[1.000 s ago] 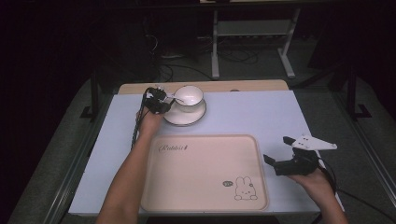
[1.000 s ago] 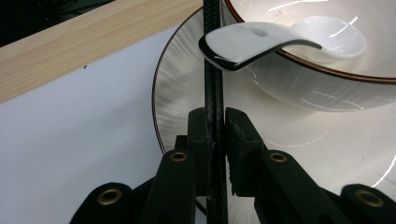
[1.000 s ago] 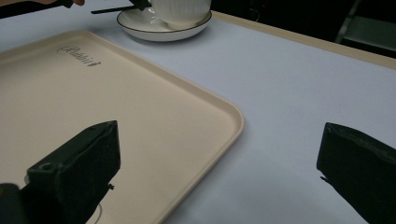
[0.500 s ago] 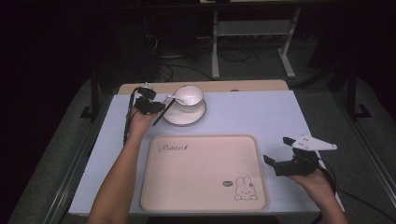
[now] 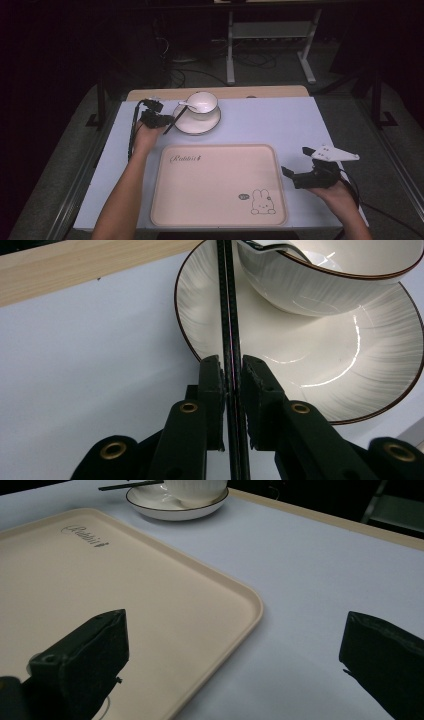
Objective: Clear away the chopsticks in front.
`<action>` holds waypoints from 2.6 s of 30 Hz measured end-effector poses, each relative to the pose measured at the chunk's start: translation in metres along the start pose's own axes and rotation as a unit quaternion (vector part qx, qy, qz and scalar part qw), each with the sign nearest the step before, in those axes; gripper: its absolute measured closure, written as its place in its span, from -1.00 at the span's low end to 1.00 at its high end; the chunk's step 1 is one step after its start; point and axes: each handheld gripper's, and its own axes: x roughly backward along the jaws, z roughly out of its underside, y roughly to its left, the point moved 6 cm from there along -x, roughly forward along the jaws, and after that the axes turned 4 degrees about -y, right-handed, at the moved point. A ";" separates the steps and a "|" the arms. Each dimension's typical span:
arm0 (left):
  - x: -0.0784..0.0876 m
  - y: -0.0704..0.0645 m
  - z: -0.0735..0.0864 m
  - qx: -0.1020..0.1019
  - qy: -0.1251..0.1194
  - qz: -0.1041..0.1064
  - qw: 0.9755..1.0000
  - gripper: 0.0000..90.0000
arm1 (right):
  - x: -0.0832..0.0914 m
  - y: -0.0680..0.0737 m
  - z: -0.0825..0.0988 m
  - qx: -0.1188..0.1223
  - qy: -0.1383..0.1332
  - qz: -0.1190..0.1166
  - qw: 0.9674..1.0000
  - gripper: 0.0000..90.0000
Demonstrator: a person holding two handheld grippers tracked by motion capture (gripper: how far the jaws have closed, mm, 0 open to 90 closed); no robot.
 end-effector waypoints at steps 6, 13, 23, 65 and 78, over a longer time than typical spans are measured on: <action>-0.003 0.001 0.004 0.002 0.006 -0.002 1.000 0.77 | 0.000 0.000 0.000 0.001 0.001 -0.001 1.000 -1.00; -0.007 0.004 0.014 0.009 0.016 -0.005 1.000 0.78 | 0.000 0.001 0.001 0.002 0.002 -0.002 1.000 -1.00; -0.008 0.006 0.020 0.019 0.020 -0.002 1.000 0.90 | 0.000 0.001 0.001 0.003 0.003 -0.002 1.000 -1.00; 0.131 -0.021 0.096 0.005 -0.028 0.030 0.999 0.91 | -0.001 0.000 0.002 0.006 0.006 -0.001 1.000 -1.00; 0.131 -0.079 0.103 -0.043 -0.021 0.100 0.994 0.91 | -0.004 0.001 0.004 0.013 0.012 -0.004 1.000 -1.00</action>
